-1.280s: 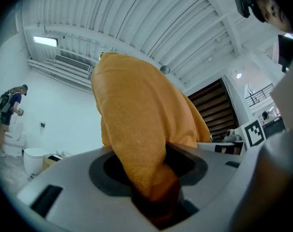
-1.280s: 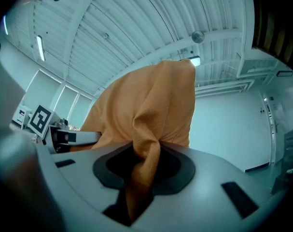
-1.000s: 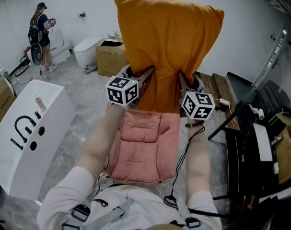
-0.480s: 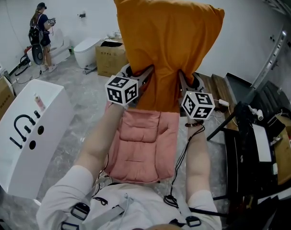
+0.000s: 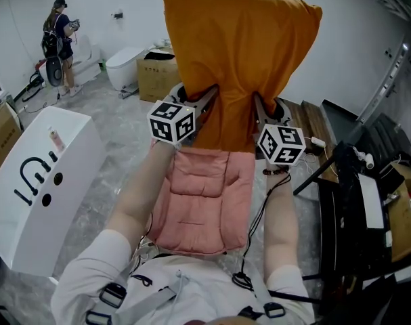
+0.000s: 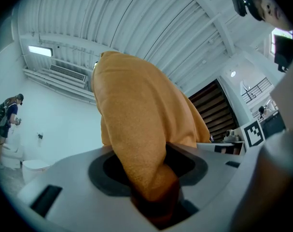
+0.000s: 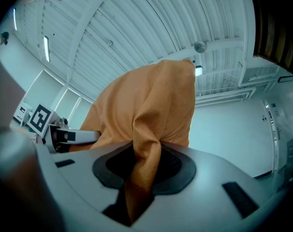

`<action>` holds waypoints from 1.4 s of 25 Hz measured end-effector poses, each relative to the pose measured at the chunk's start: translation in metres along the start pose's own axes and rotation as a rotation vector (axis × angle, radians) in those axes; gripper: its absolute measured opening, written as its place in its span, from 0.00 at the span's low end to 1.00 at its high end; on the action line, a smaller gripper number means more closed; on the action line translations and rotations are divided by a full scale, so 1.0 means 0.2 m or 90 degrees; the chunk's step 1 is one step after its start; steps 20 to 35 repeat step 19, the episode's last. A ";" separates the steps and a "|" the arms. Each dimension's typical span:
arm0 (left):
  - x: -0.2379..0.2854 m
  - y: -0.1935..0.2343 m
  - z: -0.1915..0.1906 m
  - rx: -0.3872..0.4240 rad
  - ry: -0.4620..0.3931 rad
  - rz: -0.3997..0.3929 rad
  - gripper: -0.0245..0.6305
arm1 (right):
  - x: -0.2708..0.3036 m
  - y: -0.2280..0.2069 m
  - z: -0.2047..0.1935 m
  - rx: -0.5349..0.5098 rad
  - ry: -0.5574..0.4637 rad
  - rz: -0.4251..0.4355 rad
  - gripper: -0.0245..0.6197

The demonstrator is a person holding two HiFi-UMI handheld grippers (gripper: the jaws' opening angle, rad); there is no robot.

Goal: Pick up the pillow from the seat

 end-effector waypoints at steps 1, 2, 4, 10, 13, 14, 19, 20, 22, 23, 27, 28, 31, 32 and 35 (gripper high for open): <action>0.00 0.01 0.00 0.000 -0.001 0.000 0.37 | 0.01 0.01 0.00 0.000 -0.001 0.001 0.21; -0.01 0.02 0.00 0.000 -0.001 0.001 0.37 | 0.01 0.01 0.00 -0.001 -0.001 0.001 0.21; -0.01 0.03 0.01 -0.002 -0.001 0.000 0.37 | 0.03 0.02 0.00 -0.002 -0.002 0.001 0.21; -0.01 0.06 0.03 0.000 -0.003 -0.003 0.37 | 0.04 0.04 0.02 -0.002 -0.004 0.002 0.21; 0.00 0.07 0.04 0.000 -0.002 -0.006 0.37 | 0.05 0.05 0.04 -0.005 -0.004 0.000 0.21; 0.00 0.08 0.05 0.001 -0.002 -0.007 0.37 | 0.05 0.05 0.04 -0.005 -0.005 0.000 0.21; -0.01 0.11 0.06 0.009 -0.008 -0.011 0.37 | 0.07 0.08 0.05 -0.007 -0.014 -0.003 0.21; -0.01 0.11 0.06 0.009 -0.008 -0.011 0.37 | 0.07 0.08 0.05 -0.007 -0.014 -0.003 0.21; -0.01 0.11 0.06 0.009 -0.008 -0.011 0.37 | 0.07 0.08 0.05 -0.007 -0.014 -0.003 0.21; -0.01 0.11 0.06 0.009 -0.008 -0.011 0.37 | 0.07 0.08 0.05 -0.007 -0.014 -0.003 0.21; -0.01 0.11 0.06 0.009 -0.008 -0.011 0.37 | 0.07 0.08 0.05 -0.007 -0.014 -0.003 0.21; -0.01 0.11 0.06 0.009 -0.008 -0.011 0.37 | 0.07 0.08 0.05 -0.007 -0.014 -0.003 0.21; -0.01 0.11 0.06 0.009 -0.008 -0.011 0.37 | 0.07 0.08 0.05 -0.007 -0.014 -0.003 0.21; -0.01 0.11 0.06 0.009 -0.008 -0.011 0.37 | 0.07 0.08 0.05 -0.007 -0.014 -0.003 0.21; -0.01 0.11 0.06 0.009 -0.008 -0.011 0.37 | 0.07 0.08 0.05 -0.007 -0.014 -0.003 0.21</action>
Point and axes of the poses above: the fingertips, and each gripper's own axes: x forward along the fingers, y to its left, z out of its top, the point moved 5 cm from there along -x, backward along the fingers, and after that the axes turned 7 degrees about x, right-handed, at the moved point
